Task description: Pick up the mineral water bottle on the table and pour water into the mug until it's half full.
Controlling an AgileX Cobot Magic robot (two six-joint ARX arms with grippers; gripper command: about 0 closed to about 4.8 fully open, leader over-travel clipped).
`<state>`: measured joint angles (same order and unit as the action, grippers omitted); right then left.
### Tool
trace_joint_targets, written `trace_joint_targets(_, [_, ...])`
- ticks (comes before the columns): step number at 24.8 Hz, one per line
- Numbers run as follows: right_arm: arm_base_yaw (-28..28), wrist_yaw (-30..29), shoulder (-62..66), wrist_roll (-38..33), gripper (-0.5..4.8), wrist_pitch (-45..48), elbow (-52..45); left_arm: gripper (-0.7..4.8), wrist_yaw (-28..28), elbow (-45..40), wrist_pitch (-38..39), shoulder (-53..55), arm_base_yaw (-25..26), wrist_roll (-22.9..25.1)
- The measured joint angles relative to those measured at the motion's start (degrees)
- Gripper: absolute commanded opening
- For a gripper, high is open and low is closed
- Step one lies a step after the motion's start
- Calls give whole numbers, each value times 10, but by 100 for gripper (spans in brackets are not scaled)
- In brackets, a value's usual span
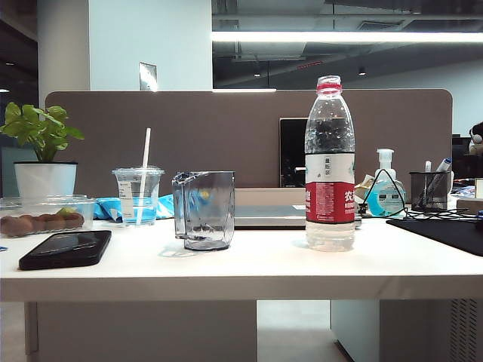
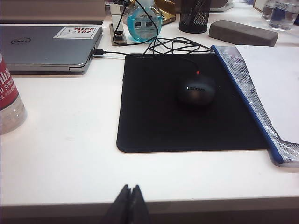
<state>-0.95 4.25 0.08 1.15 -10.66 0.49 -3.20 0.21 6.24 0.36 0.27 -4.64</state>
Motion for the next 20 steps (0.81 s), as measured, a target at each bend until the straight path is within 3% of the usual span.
trace_joint_targets(14, [0,0,0,0,-1,9,0,-4,0,0,-3,0,0,-2])
trace_joint_targets(20, [0,-1,0,-26,-1,109,116,-4,-84,136,-17,0,0,-49])
